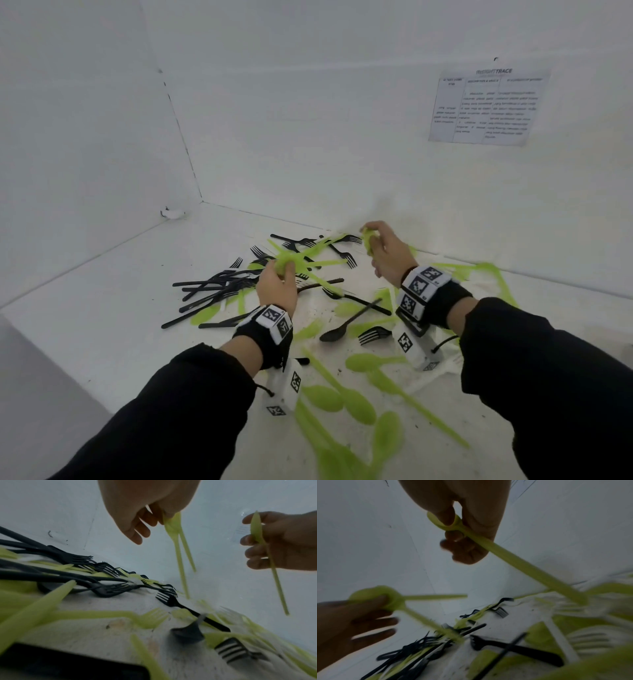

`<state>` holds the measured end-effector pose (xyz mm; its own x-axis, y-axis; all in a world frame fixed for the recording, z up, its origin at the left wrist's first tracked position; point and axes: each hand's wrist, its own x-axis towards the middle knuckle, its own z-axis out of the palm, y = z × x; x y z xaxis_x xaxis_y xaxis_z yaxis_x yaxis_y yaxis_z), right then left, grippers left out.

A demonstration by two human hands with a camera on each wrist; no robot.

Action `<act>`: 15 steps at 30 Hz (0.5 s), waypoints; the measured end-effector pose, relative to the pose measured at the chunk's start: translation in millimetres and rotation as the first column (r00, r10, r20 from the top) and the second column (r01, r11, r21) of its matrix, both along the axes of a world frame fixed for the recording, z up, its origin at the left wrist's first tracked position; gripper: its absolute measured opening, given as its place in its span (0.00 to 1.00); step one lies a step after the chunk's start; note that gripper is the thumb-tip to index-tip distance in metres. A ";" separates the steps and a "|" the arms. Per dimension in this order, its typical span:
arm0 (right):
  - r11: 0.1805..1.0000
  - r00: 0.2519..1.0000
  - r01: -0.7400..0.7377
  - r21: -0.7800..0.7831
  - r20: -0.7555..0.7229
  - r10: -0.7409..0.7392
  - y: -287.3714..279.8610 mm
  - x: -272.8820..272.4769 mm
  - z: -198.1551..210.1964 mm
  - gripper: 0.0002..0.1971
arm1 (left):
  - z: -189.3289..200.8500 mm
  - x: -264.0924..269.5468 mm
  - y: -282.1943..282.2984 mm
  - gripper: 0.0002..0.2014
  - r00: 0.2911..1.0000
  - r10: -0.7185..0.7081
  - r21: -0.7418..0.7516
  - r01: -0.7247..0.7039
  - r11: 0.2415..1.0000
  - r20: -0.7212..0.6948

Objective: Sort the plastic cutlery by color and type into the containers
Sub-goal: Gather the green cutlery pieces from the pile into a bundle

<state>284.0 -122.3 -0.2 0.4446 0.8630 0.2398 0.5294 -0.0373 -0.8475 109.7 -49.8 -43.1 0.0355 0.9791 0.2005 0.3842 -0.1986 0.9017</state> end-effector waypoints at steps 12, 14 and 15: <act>0.991 0.999 -0.016 -0.132 0.043 0.022 5.0 -72.2 -11.9 0.12 | -8.5 9.8 -25.6 0.10 0.897 -0.209 -0.123 0.276 0.953 0.389; 0.984 0.999 -0.023 -0.176 0.022 0.027 2.5 -73.5 -15.4 0.12 | -11.9 10.4 -27.2 0.11 0.871 -0.180 -0.206 0.300 0.931 0.456; 0.978 0.999 -0.040 -0.205 0.009 0.043 1.0 -73.9 -17.8 0.11 | -14.3 11.7 -27.0 0.12 0.864 -0.167 -0.274 0.325 0.905 0.475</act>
